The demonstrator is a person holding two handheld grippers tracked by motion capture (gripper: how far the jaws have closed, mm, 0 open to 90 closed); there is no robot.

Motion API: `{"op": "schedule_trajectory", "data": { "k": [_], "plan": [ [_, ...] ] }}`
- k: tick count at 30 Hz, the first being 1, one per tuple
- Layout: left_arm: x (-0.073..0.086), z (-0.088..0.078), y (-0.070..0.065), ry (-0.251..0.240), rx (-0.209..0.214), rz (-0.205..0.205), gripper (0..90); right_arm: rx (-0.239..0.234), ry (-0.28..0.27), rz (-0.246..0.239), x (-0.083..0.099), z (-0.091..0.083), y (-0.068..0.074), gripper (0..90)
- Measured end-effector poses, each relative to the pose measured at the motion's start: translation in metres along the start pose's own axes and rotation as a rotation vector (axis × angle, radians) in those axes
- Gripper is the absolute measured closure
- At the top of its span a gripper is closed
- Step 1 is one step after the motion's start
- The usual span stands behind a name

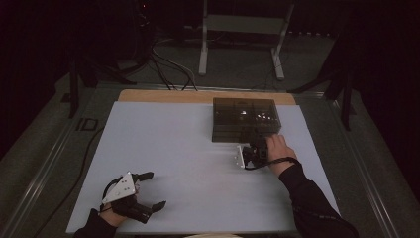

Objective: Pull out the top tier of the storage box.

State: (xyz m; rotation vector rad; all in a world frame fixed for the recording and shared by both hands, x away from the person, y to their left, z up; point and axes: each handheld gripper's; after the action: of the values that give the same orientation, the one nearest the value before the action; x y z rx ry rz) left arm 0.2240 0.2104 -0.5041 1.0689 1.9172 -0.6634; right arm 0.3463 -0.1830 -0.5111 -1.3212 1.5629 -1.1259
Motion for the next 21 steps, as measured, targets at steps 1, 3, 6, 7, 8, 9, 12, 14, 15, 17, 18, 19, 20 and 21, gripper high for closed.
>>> {"op": "schedule_trajectory", "data": {
  "k": [1,3,6,7,8,9,12,14,15,17,18,19,20,21],
  "plan": [
    [0.0000,0.0001,-0.0001,0.000,0.000,0.000,0.8,0.009,-0.002,0.000,-0.0001,0.0003,0.0001,58.3],
    [0.0000,0.0001,0.0000,0.000,0.000,0.000,0.9,0.019,-0.002,-0.006,-0.0004,0.0012,0.0004,61.4],
    [0.0000,0.0000,0.0001,0.000,0.001,0.000,0.9,0.019,0.005,-0.006,-0.0013,0.0022,0.0011,65.7],
    [0.0000,0.0000,0.0001,0.000,0.000,0.000,0.9,0.019,0.006,-0.011,-0.0015,0.0026,0.0016,66.9],
    [0.0000,0.0000,0.0001,0.000,0.001,0.000,0.9,0.018,0.007,-0.014,-0.0019,0.0029,0.0020,68.3],
    [0.0000,-0.0001,0.0001,0.000,0.001,0.000,0.9,0.019,0.009,-0.015,-0.0022,0.0034,0.0024,69.2],
    [0.0001,-0.0001,0.0002,0.000,0.001,0.000,0.9,0.013,0.015,-0.015,-0.0029,0.0049,0.0028,71.6],
    [0.0001,-0.0001,0.0002,0.000,0.002,0.000,0.9,0.019,0.025,-0.015,-0.0032,0.0062,0.0036,72.2],
    [0.0001,-0.0001,0.0002,0.000,0.002,0.000,0.9,0.022,0.023,-0.017,-0.0031,0.0070,0.0040,72.6],
    [0.0001,0.0000,0.0003,-0.001,0.002,-0.001,0.8,0.031,0.030,-0.031,-0.0034,0.0083,0.0049,73.5],
    [0.0001,0.0000,0.0003,-0.001,0.002,-0.001,0.9,0.031,0.033,-0.030,-0.0034,0.0087,0.0058,73.6],
    [0.0001,0.0001,0.0003,0.000,0.002,-0.001,0.9,0.034,0.035,-0.034,-0.0037,0.0089,0.0062,73.8],
    [0.0002,0.0001,0.0004,0.002,0.002,0.001,0.9,0.038,0.037,-0.035,-0.0039,0.0092,0.0067,73.9],
    [0.0002,0.0002,0.0004,0.003,0.002,0.002,0.9,0.040,0.037,-0.041,-0.0041,0.0094,0.0068,73.9]
  ]
}}
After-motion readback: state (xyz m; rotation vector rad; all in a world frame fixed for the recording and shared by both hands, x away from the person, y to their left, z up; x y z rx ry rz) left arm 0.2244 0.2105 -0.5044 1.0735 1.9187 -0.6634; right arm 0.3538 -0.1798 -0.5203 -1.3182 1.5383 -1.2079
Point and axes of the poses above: each handheld gripper's, and its own axes: z roughly forward along the jaws, x roughly out of its underside, y roughly to its left, and after that the axes turned 9 degrees about y, right-handed
